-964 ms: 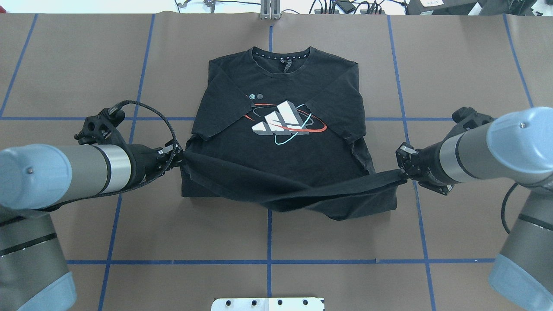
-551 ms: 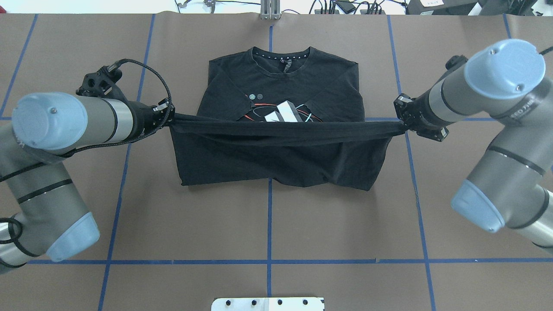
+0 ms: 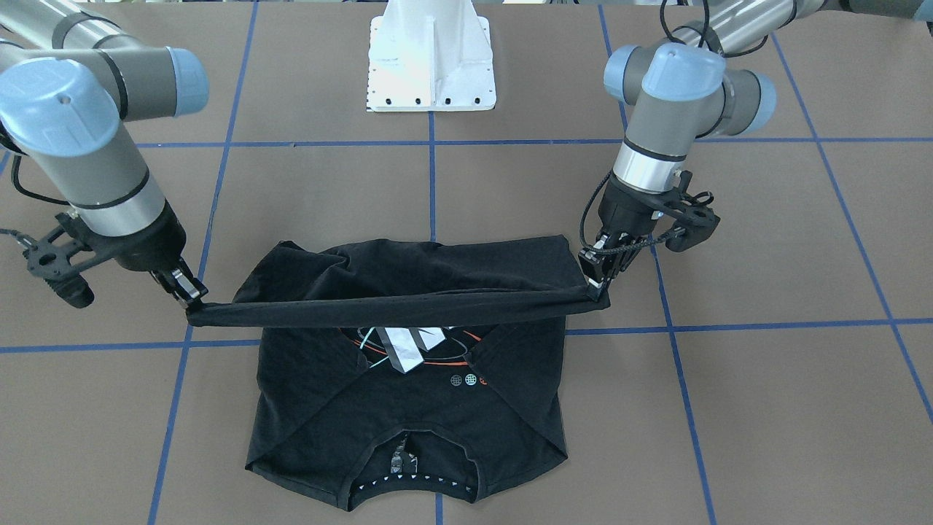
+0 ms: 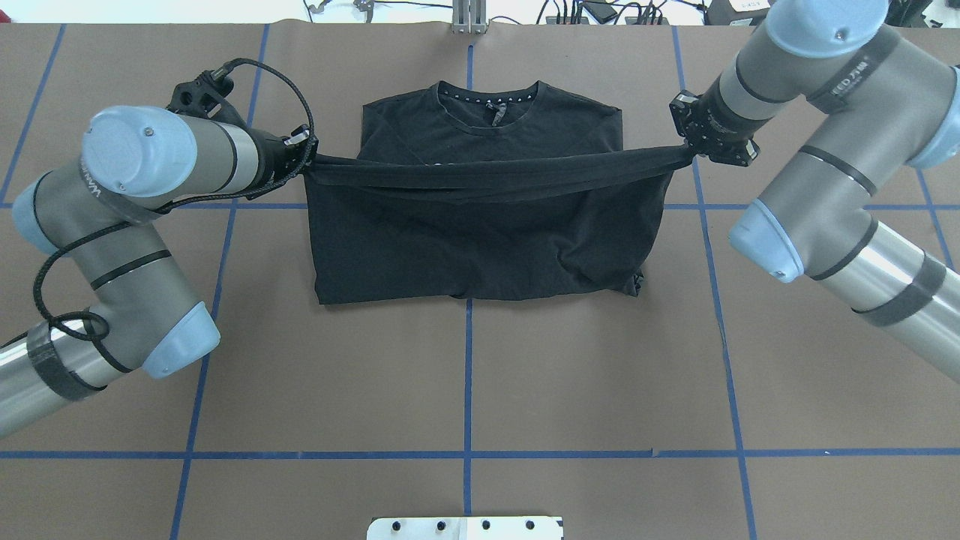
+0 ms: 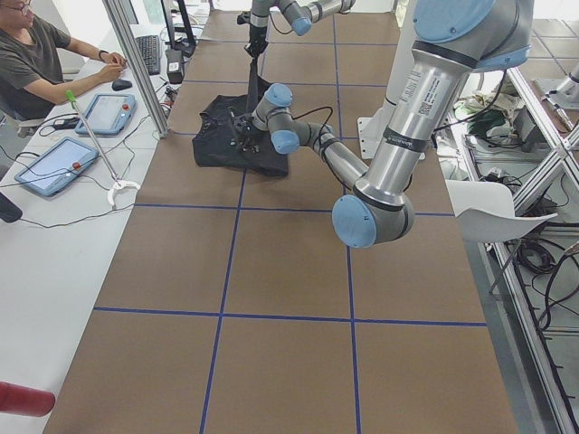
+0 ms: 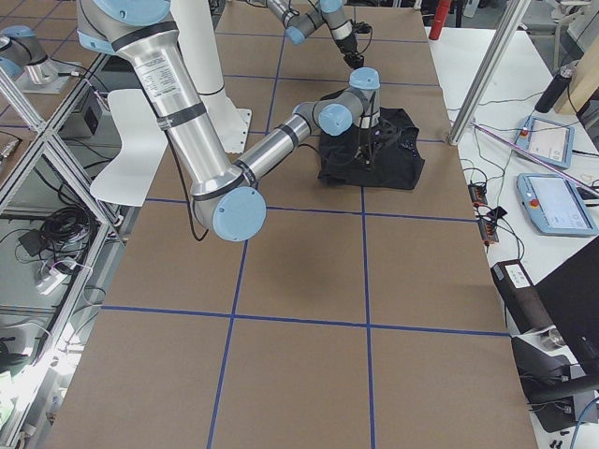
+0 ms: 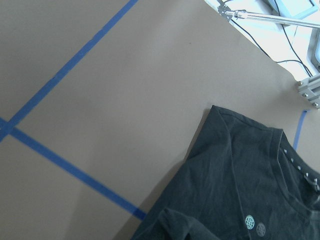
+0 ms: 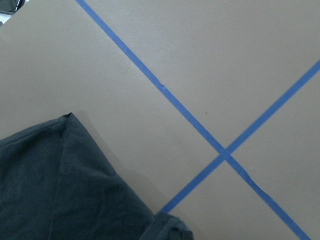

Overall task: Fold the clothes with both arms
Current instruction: 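Lift the hem with both grippers and fold it up toward the collar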

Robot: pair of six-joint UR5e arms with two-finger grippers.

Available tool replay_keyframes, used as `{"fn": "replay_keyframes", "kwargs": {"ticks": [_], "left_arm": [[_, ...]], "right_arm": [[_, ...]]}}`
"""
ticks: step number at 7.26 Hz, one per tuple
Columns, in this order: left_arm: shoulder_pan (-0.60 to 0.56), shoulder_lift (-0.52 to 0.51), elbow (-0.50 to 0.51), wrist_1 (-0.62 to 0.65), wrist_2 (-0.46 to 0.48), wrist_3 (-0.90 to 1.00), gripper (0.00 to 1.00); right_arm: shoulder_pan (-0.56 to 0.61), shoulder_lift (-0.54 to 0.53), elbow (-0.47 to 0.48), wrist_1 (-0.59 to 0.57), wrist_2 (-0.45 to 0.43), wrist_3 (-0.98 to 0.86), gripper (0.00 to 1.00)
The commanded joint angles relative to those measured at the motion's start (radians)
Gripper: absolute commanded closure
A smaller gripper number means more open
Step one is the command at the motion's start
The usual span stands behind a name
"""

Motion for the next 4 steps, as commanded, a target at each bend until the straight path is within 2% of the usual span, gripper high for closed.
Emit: {"fn": "replay_keyframes", "kwargs": {"ticks": [1, 2, 3, 4], "left_arm": [[-0.033, -0.114, 0.221, -0.087, 0.001, 0.033, 1.0], [-0.037, -0.159, 0.299, -0.122, 0.003, 0.034, 1.0], [-0.038, -0.173, 0.369, -0.185, 0.006, 0.034, 1.0], [-0.041, -0.176, 0.431, -0.261, 0.006, 0.034, 1.0]], "right_arm": [[0.027, 0.159, -0.273, 0.098, -0.013, -0.069, 1.0], [0.027, 0.189, -0.384, 0.186, -0.018, -0.071, 1.0], [0.021, 0.196, -0.441, 0.252, -0.035, -0.065, 1.0], [0.015, 0.221, -0.466, 0.254, -0.05, -0.063, 1.0]]}}
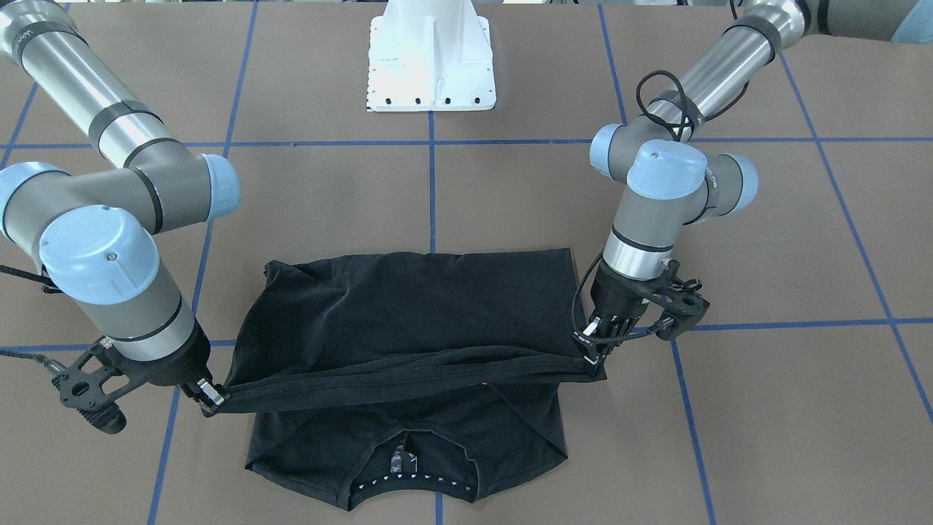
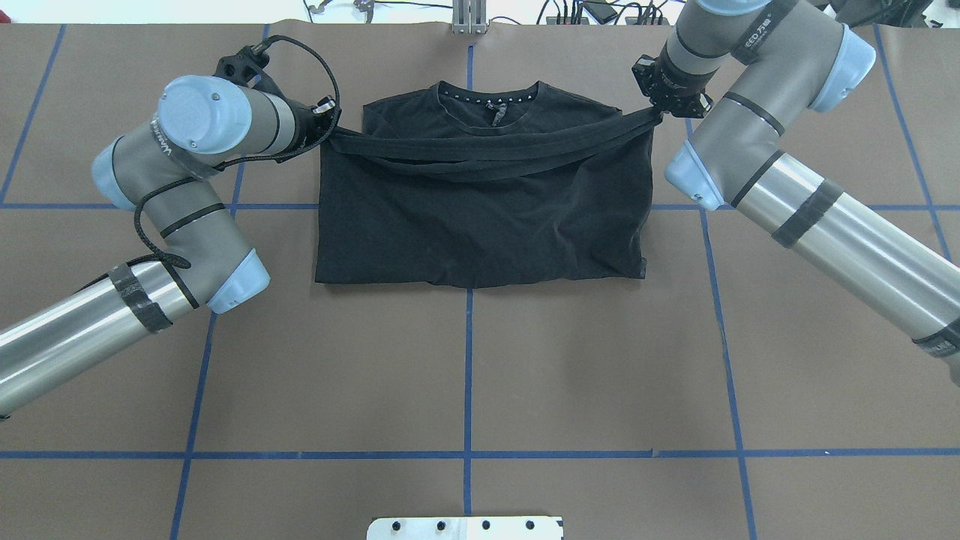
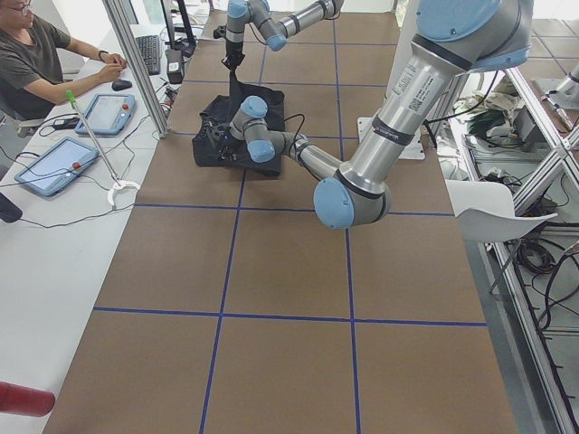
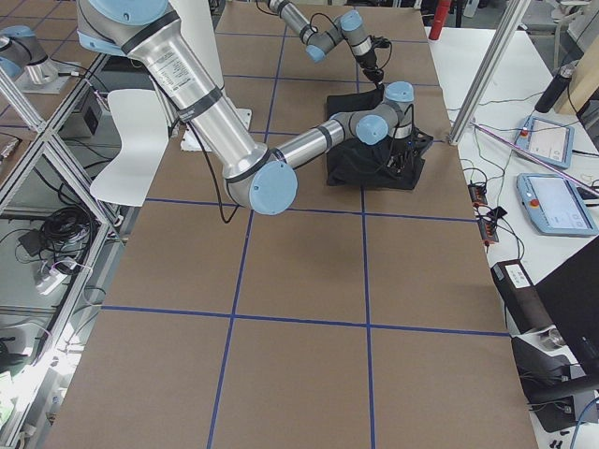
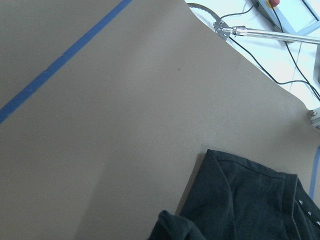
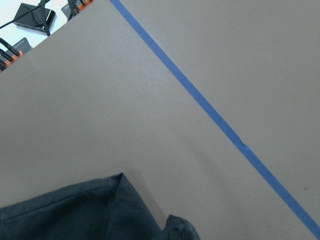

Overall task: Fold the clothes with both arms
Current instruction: 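Lay the hem down near the collar and open both grippers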

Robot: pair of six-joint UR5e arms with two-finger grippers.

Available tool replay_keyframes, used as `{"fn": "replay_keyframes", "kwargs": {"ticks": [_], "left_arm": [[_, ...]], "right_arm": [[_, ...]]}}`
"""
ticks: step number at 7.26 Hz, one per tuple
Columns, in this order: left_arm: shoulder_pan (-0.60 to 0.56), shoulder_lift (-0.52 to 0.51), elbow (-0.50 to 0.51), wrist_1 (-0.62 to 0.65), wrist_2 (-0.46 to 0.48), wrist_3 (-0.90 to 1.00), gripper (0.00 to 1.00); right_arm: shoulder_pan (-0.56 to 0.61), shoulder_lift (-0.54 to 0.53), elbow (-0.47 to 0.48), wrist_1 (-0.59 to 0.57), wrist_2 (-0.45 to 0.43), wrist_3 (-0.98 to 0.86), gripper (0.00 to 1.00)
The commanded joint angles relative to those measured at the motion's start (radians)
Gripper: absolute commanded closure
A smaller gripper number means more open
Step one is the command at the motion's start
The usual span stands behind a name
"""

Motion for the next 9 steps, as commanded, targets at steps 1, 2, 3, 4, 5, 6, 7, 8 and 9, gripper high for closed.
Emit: {"fn": "replay_keyframes", "kwargs": {"ticks": [1, 2, 3, 4, 5, 6, 7, 8, 9], "left_arm": [[-0.004, -0.021, 0.121, -0.113, 0.001, 0.003, 1.0], [-0.007, -0.023, 0.138, -0.116, 0.003, 0.003, 1.0], [-0.007, -0.028, 0.14, -0.116, 0.003, 0.003, 1.0], [-0.007, -0.028, 0.148, -0.116, 0.003, 0.003, 1.0], [-0.007, -0.031, 0.149, -0.116, 0.003, 0.003, 1.0], [-0.024, -0.038, 0.149, -0.124, 0.001, 0.001, 1.0], [-0.038, -0.038, 0.174, -0.188, 0.001, 0.001, 1.0], [-0.054, -0.038, 0.181, -0.211, 0.0, 0.001, 0.72], [-0.07, -0.038, 0.183, -0.225, -0.005, 0.001, 0.61]], "right_arm": [[-0.021, 0.058, -0.097, 0.038, -0.036, 0.003, 1.0], [-0.027, 0.072, -0.122, 0.038, -0.068, 0.001, 1.0], [-0.044, 0.076, -0.14, 0.04, -0.114, 0.0, 1.0], [-0.047, 0.092, -0.154, 0.04, -0.128, 0.001, 1.0], [-0.047, 0.101, -0.171, 0.041, -0.13, 0.001, 1.0], [-0.047, 0.112, -0.212, 0.082, -0.13, 0.003, 1.0], [-0.046, 0.113, -0.235, 0.135, -0.13, 0.008, 0.81], [-0.041, 0.128, -0.236, 0.138, -0.127, 0.012, 0.62], [-0.038, 0.13, -0.228, 0.141, -0.122, 0.018, 0.47]]}}
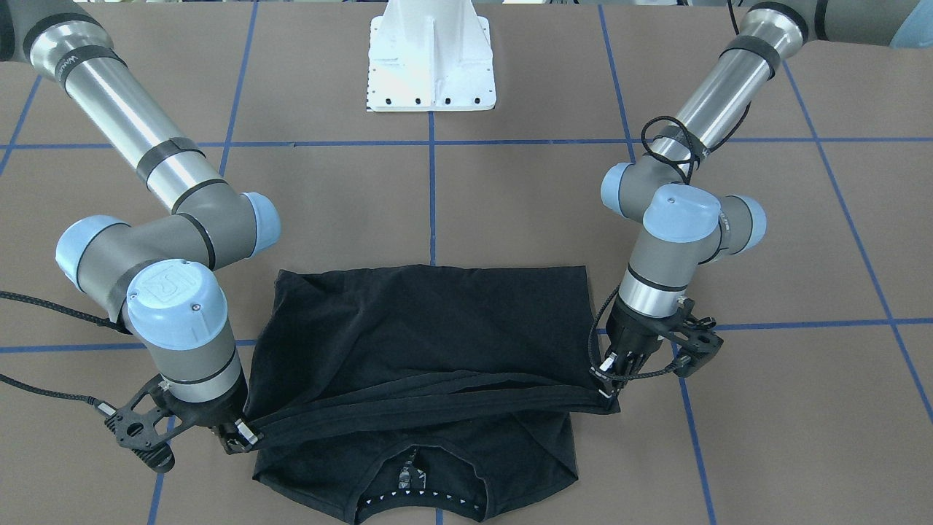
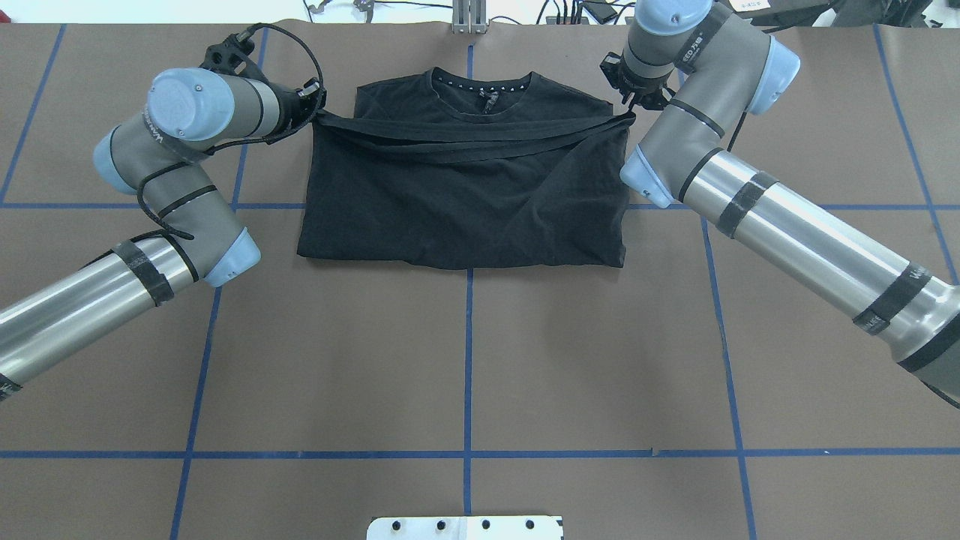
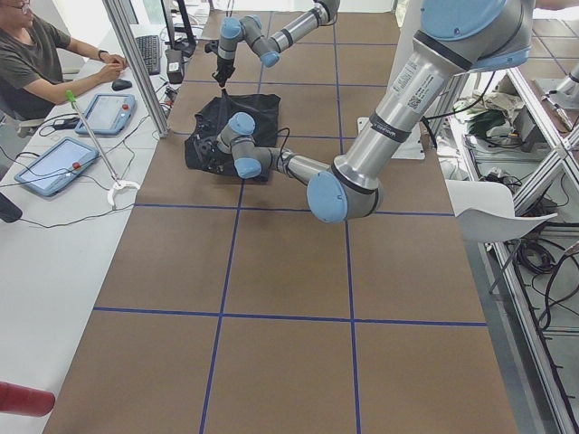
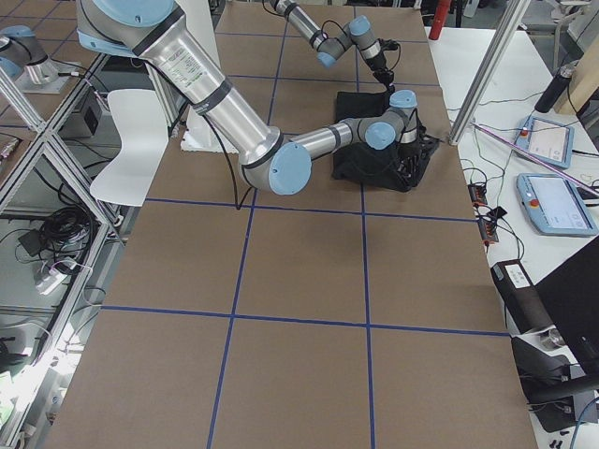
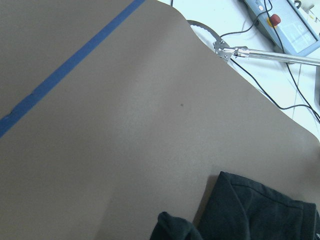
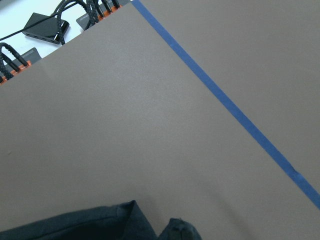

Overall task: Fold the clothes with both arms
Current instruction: 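Lay the hem down near the collar and open both grippers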

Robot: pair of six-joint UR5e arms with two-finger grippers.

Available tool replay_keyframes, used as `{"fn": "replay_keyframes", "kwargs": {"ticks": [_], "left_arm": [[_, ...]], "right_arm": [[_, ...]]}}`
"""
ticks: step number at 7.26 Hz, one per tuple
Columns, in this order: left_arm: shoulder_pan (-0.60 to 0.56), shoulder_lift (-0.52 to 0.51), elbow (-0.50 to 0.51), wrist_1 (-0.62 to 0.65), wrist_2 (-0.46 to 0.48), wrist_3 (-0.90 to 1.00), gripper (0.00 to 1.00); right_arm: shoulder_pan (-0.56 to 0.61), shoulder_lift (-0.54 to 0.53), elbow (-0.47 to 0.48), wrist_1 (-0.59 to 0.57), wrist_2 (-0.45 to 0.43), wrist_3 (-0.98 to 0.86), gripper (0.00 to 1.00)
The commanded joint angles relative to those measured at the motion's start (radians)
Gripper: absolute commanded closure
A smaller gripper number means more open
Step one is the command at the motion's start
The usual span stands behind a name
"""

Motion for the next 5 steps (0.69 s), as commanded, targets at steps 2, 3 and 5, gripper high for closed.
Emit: {"fn": "replay_keyframes", "kwargs": {"ticks": [2, 3, 5], "left_arm": [[-0.031, -0.001, -0.004, -0.057, -0.009, 0.0, 0.47], [-0.031, -0.001, -0.004, -0.057, -0.009, -0.002, 0.47], [-0.031, -0.001, -0.006, -0.054, -0.009, 0.0, 0.47]], "right_arm": [[-0.022, -0.144, 0.256, 0.009, 0.041, 0.164, 0.4], [-0.081, -0.315, 0.476, 0.012, 0.032, 0.196, 0.32], [-0.19, -0.493, 0.715, 0.014, -0.037, 0.31, 0.27]]}}
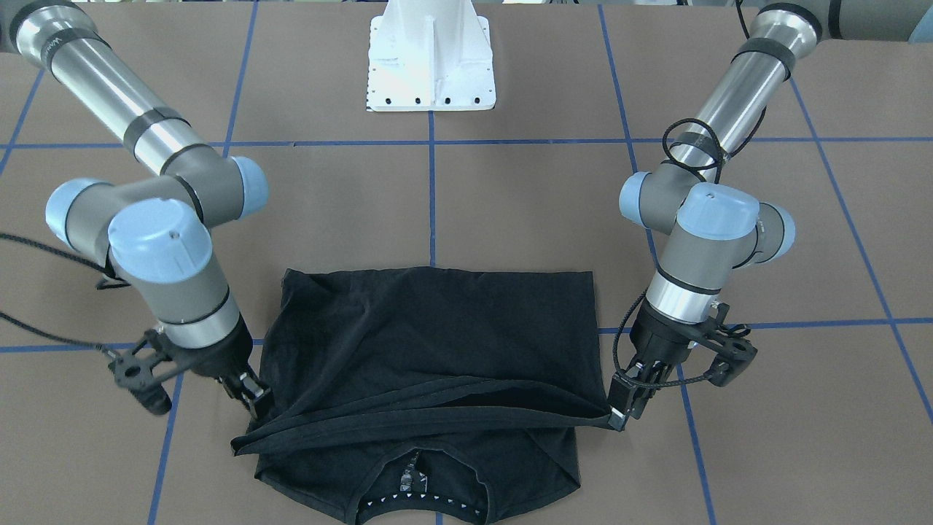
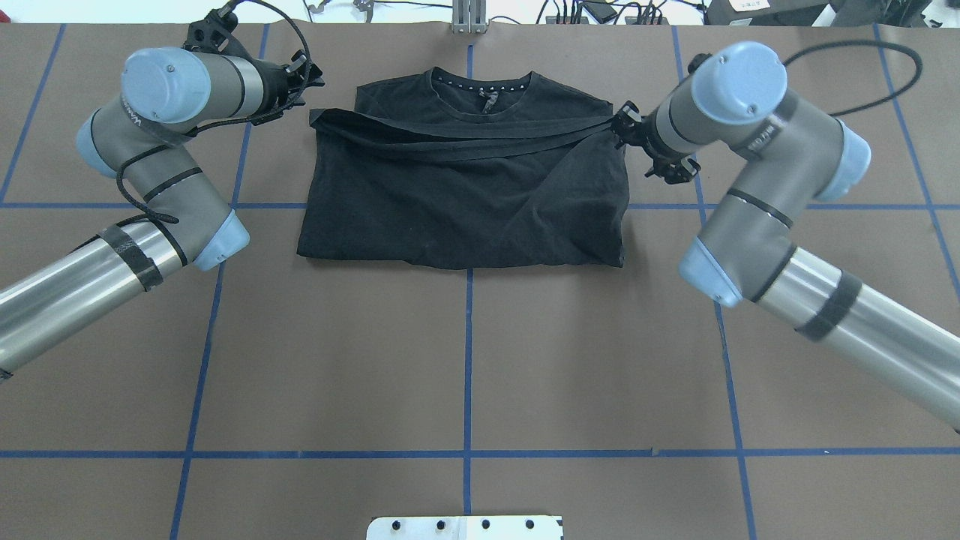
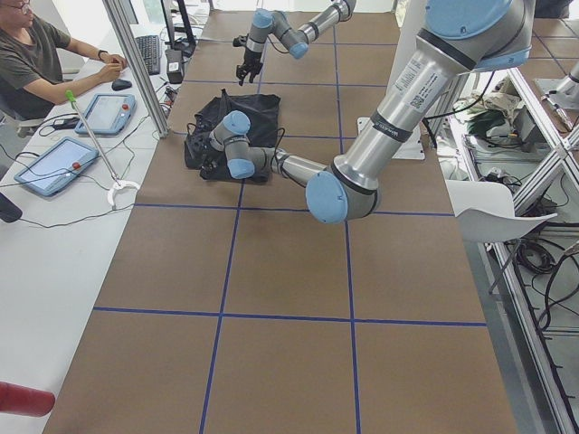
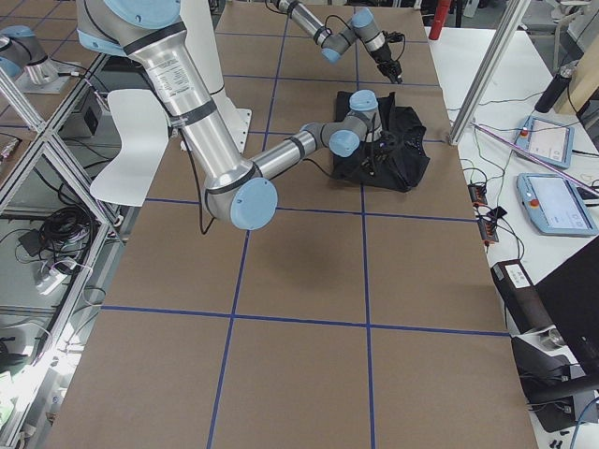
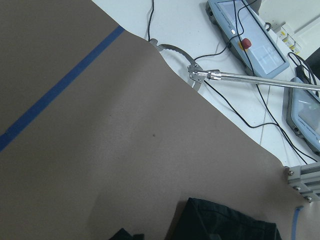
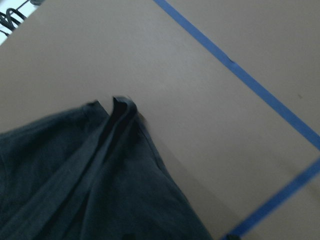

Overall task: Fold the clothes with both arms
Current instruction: 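Move the right gripper down to the folded shirt's corner nearest it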

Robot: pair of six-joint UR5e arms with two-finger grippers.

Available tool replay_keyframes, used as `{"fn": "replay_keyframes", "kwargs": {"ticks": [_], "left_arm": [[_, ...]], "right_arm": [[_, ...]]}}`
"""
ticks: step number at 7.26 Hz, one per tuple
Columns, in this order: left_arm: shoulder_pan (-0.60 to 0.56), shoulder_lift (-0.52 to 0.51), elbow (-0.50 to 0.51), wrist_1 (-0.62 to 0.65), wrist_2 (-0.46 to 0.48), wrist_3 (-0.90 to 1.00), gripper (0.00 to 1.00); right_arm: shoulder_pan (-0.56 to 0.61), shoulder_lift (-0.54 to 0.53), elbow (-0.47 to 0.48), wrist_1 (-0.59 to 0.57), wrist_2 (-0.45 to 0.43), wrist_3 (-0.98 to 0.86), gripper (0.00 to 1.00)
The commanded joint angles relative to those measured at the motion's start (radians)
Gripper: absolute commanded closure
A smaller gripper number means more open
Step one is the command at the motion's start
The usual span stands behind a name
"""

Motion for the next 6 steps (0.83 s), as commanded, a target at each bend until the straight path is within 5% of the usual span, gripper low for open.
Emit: {"fn": "replay_keyframes", "kwargs": {"ticks": [1, 2, 6], "left_arm": [[0.001, 0.001, -0.003, 0.005, 0.0, 0.001, 0.47], [0.002, 0.001, -0.003, 0.008, 0.0, 0.001, 0.46], [0.003, 0.009, -0.01, 0.009, 0.001, -0.004, 0.46]], "right_arm": [[-0.149, -0.123, 0.168, 0.0, -0.125, 0.112, 0.26], [-0.209, -0.117, 0.173, -0.001, -0.202, 0.115, 0.25], [-0.263, -0.124, 0.149, -0.001, -0.232, 0.114, 0.26]]}}
